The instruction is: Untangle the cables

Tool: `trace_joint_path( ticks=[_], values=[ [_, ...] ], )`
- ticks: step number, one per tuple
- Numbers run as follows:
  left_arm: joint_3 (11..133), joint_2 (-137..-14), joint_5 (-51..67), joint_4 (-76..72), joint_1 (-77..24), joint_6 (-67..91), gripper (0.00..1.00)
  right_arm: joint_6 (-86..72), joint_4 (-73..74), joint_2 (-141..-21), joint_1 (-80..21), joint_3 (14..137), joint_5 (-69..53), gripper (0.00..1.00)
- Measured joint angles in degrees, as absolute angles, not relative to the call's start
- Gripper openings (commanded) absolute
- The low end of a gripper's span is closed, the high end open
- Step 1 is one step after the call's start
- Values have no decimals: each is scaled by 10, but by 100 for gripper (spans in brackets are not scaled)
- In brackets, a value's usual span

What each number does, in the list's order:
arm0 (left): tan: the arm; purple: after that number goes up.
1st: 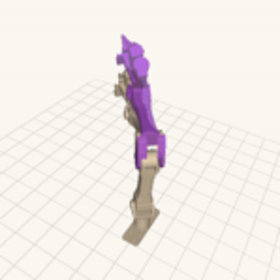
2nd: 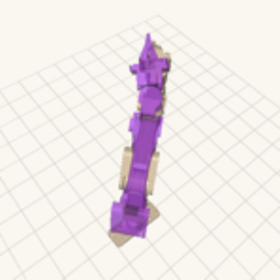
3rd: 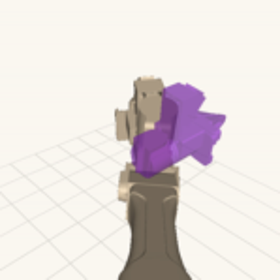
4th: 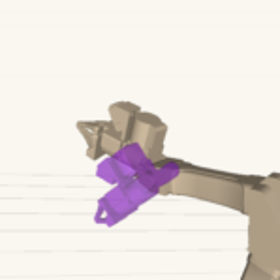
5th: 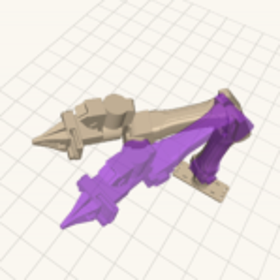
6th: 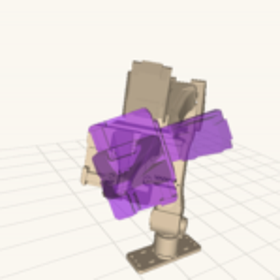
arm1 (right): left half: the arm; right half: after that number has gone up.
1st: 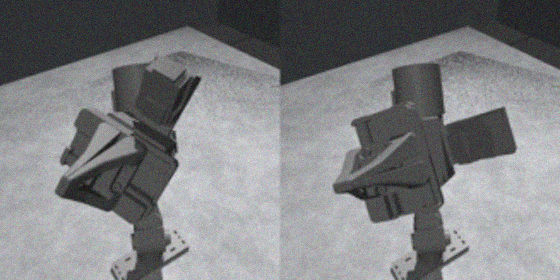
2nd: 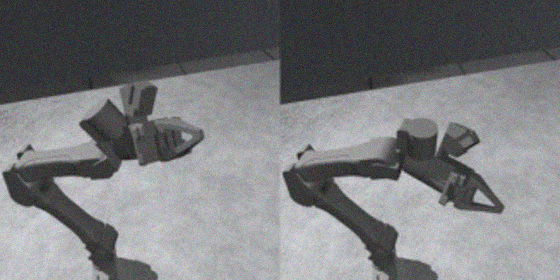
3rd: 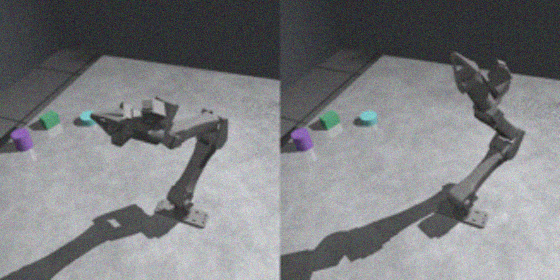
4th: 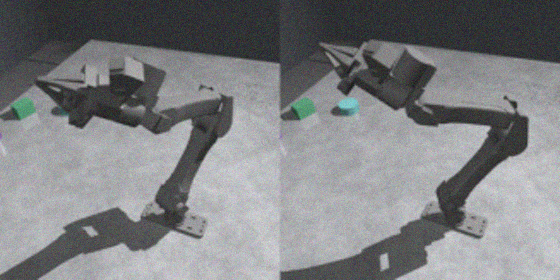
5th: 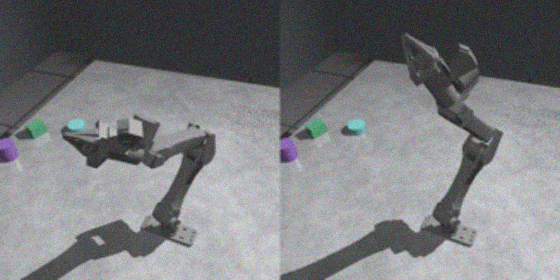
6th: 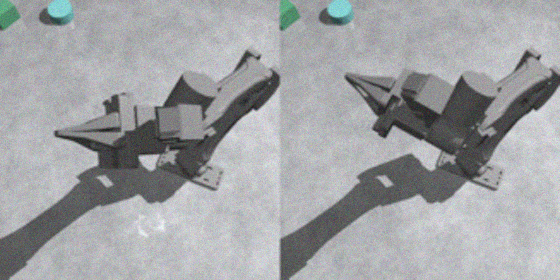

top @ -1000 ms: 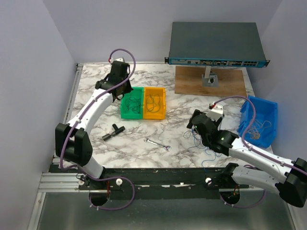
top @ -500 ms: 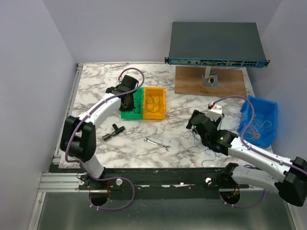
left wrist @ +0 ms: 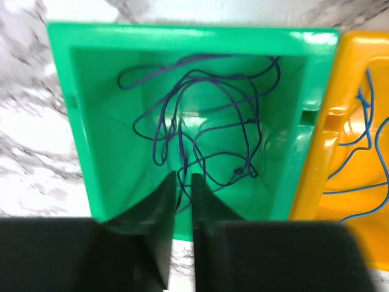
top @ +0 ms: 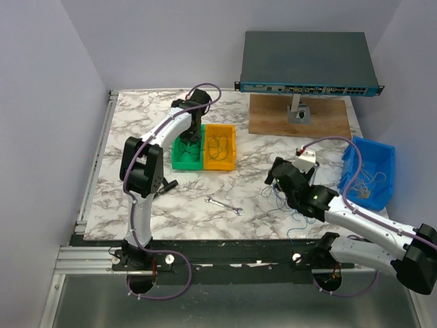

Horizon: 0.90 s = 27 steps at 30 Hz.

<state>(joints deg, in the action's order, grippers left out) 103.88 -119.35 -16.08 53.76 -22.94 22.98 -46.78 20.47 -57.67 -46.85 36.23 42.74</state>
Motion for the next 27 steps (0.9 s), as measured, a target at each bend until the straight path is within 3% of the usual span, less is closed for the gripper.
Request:
trace_joint_path(
  ticks=[2,5,10,13,16,21,26,27],
  values=[
    [1041,-1203,-157,548,-229,223,43,-469,205,-577,-468,361,426,91],
    [1020,-1192,-149,550,-229,220,49,-470,206,-582,-464,359,423,100],
    [957,-1110,-133,534,-232,222,71,-494,251,-631,-425,371,387,100],
    [912,-1026,-130,506,-246,228,73,-508,279,-638,-395,372,361,93],
    [872,-943,-127,473,-273,235,74,-520,289,-635,-385,371,345,72],
    [778,-838,-112,408,-307,249,74,-524,283,-651,-382,357,307,60],
    [649,-753,-77,339,-329,265,72,-502,271,-699,-382,357,258,2],
    [617,-741,-61,327,-333,268,72,-498,264,-704,-382,357,243,1]
  ],
)
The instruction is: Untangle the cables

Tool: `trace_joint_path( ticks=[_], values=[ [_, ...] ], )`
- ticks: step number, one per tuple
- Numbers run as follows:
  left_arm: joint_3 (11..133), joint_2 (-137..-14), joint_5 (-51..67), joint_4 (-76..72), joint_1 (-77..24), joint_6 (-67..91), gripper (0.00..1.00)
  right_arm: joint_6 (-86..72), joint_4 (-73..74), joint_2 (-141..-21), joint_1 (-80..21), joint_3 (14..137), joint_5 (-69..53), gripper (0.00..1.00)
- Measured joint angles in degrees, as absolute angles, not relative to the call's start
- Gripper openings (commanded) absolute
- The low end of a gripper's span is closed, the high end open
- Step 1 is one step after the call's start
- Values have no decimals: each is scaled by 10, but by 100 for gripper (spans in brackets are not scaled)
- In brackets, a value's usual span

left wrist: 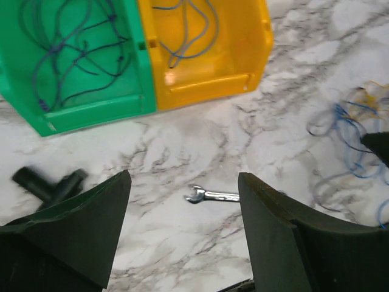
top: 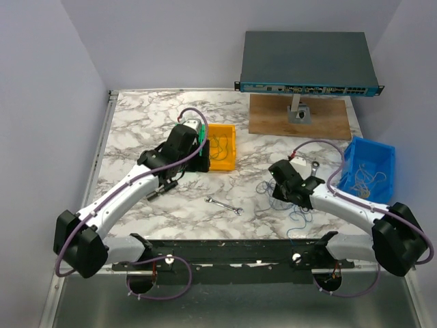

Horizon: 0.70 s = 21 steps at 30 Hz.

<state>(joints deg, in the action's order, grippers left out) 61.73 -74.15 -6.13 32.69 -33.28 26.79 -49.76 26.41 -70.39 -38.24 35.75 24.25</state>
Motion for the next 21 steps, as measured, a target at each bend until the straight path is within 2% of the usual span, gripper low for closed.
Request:
trace_joint_path(
  ticks=[9,10,11,12,13,16,21],
  values=[
    [432,-620,84,143,-354,284,72,-489,145,-743,-408,386,59,2],
    [417,-619,103,118,-354,285,72,-489,135,-744,-411,394,43,15],
    [411,-621,115,104,-354,286,72,-488,126,-743,-415,406,30,37],
    [407,-626,128,90,-354,286,72,-488,121,-740,-416,413,26,65],
    [406,-630,138,79,-355,286,72,-485,118,-735,-416,421,25,75],
    [406,-663,171,34,-361,284,72,-479,119,-711,-416,427,32,78],
    [411,-711,194,1,-375,272,69,-455,133,-657,-416,407,53,74]
  ],
)
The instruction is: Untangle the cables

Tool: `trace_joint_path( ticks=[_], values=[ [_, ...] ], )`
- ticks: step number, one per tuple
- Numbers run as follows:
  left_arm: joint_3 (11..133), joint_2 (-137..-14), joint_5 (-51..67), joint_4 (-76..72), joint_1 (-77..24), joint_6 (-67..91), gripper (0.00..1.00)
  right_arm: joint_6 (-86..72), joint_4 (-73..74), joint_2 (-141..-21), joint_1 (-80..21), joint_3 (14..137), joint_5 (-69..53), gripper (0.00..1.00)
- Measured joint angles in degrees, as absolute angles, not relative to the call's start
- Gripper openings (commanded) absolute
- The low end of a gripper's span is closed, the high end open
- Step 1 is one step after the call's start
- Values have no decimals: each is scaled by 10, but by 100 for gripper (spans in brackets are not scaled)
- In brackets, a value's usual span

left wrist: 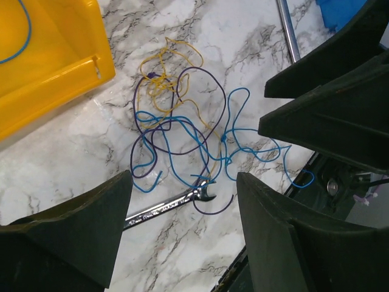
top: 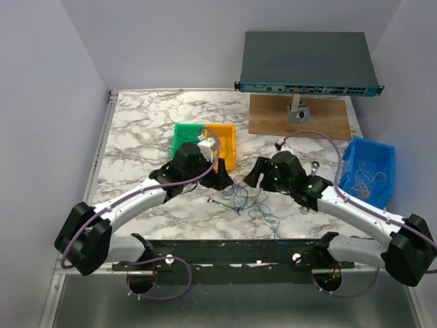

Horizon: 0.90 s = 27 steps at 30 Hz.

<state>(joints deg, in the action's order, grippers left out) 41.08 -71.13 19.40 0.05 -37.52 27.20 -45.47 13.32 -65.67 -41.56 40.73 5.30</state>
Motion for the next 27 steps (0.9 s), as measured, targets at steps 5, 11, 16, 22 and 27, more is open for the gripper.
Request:
trace_joint_path(
  ticks=[5,11,16,22,27],
  values=[
    [430,-768,202,-16,-389,257,68,-434,164,-632,-416,378,81,75],
    [420,-785,211,-44,-396,239,68,-434,195,-636,-416,344,133,74],
    [419,-790,215,-62,-396,231,67,-436,195,-687,-416,334,149,67],
    [391,-769,215,-96,-396,230,67,-440,180,-728,-416,325,145,66],
    [372,-738,215,-107,-396,230,67,-440,181,-731,-418,327,145,68]
  ],
)
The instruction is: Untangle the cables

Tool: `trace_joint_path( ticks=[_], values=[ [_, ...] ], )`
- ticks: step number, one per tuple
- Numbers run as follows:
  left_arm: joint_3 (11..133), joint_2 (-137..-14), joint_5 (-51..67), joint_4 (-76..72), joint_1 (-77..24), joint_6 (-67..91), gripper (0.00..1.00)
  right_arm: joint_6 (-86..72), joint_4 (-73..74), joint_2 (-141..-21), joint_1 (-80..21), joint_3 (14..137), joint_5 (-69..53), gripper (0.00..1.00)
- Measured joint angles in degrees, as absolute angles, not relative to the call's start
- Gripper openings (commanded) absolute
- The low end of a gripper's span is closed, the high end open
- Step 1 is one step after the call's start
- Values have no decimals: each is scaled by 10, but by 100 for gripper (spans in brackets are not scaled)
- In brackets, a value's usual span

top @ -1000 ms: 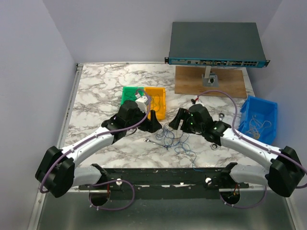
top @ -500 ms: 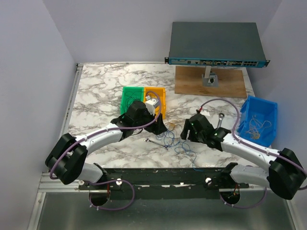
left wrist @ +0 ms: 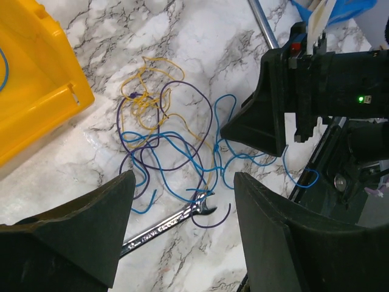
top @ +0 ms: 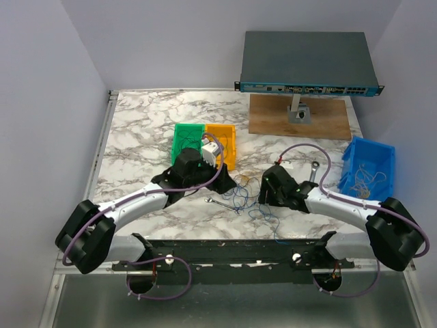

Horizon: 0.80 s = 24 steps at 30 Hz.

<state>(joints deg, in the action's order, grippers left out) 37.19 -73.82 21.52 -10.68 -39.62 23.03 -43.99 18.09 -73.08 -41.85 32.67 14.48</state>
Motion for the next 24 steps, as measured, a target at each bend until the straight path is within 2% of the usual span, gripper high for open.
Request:
trace_joint_path(
  ticks=[3,6,7,14,24],
  values=[
    [367,-724,215,-118,-396,232,67,-440,190,-732,-429,331,145,75],
    [354,-702,213,-127,-396,232,67,-446,220,-731,-447,342,150,96],
    [351,-697,212,-129,-396,232,67,-449,235,-729,-452,347,154,100],
    [335,-669,208,-137,-396,233,67,-509,335,-681,-465,384,177,100],
    [331,-656,201,-141,-396,234,67,-709,468,-579,-484,421,190,98]
  ],
)
